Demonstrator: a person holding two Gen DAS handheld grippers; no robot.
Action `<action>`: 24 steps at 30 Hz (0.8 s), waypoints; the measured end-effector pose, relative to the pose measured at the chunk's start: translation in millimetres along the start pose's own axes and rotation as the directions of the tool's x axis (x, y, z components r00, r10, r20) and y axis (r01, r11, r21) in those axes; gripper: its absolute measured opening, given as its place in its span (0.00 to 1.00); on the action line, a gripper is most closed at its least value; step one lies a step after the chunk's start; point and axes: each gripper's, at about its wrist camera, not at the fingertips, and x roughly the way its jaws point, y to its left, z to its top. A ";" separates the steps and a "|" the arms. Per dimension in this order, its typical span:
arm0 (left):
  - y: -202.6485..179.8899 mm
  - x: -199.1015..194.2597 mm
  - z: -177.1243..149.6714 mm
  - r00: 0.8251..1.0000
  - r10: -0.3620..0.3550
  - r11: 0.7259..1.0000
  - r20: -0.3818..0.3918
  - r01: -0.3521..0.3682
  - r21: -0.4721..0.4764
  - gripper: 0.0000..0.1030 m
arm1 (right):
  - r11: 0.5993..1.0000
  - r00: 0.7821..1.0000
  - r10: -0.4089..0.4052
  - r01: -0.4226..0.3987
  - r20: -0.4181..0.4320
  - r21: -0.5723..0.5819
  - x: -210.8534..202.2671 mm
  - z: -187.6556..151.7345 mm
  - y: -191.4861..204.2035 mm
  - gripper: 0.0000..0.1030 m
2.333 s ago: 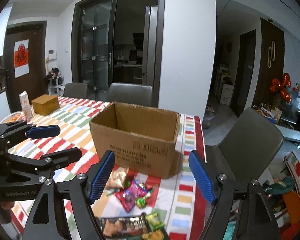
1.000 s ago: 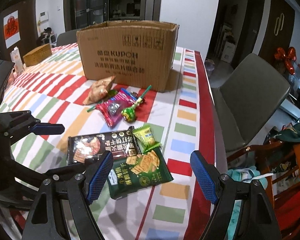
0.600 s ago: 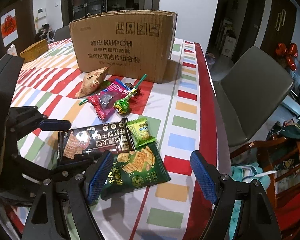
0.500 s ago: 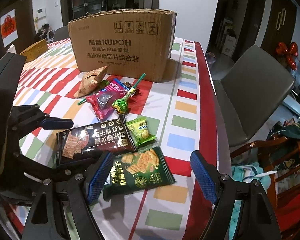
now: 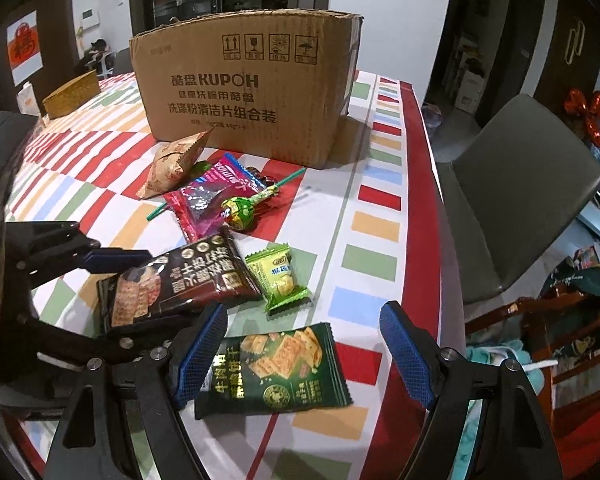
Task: Organize snacks
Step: 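Grasp the dark cracker pack with the left tool while the right tool grasps the small green snack pack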
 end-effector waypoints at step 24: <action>11.8 -35.0 15.5 0.993 0.088 0.983 0.075 -0.074 -0.170 0.50 | 0.997 0.994 0.076 -0.078 -0.081 -0.012 43.2 21.6 0.2 0.31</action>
